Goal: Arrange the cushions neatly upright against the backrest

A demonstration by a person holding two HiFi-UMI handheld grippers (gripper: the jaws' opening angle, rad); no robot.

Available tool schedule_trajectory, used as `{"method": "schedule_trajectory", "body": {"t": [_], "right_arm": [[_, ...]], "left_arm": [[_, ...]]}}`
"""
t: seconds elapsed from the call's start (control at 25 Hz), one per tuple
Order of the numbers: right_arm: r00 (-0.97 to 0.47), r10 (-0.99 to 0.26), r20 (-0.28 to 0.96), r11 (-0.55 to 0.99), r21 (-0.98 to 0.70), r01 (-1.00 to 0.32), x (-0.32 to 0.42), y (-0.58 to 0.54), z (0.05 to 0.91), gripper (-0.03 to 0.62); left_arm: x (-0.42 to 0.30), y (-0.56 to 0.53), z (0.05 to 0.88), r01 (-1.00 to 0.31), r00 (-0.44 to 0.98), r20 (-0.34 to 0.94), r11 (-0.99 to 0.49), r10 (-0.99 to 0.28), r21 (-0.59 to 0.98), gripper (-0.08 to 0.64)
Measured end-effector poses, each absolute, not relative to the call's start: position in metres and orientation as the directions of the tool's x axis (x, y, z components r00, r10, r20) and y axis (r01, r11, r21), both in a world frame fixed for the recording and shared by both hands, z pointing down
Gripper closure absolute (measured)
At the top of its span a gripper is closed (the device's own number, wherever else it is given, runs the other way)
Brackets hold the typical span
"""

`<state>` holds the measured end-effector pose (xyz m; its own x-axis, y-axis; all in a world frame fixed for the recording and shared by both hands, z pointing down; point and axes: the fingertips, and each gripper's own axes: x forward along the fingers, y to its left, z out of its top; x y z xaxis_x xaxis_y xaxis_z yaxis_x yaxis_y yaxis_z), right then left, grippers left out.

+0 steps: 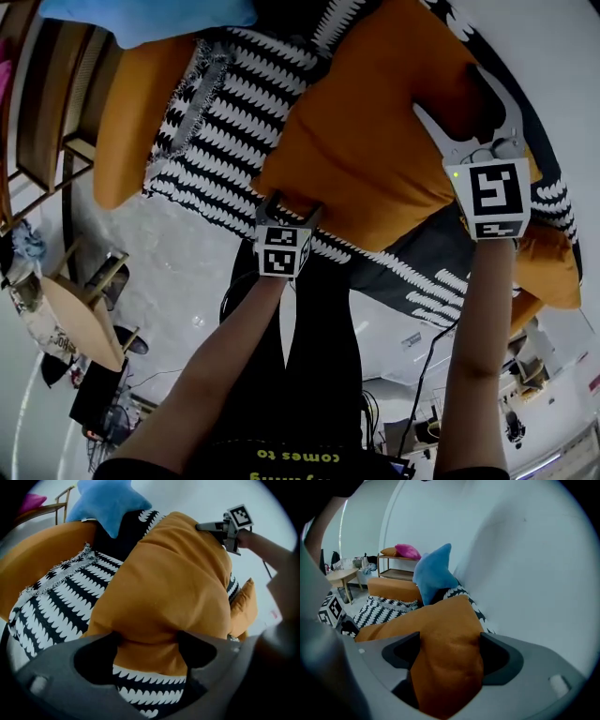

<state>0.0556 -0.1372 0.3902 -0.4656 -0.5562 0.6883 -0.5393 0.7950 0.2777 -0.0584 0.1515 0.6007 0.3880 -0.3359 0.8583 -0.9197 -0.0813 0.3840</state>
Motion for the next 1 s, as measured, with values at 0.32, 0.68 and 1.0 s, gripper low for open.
{"method": "schedule_trajectory", "body": {"t": [0.32,0.68,1.0], "right_arm": [[-0.399,-0.575,0.714,0.783,0.341,-0.519,0.054,-0.14,0.403,0.25],[-0.404,-0.547,0.733,0.784,0.28,-0.554,0.046,-0.123,0.387,0.471],[-0.4,-0.637,0.659,0.69,0.254,-0.678,0.099,-0.091,0.323,0.518]], "left_arm": [[-0.054,0.14,0.613,-0.89,0.456,0.843,-0.142,-0.287,0.433,0.164],[-0.06,0.153,0.575,-0.853,0.501,0.809,-0.333,-0.306,0.402,0.484],[-0.04,0.163,0.532,-0.792,0.575,0.761,-0.439,-0.3,0.425,0.546]]}}
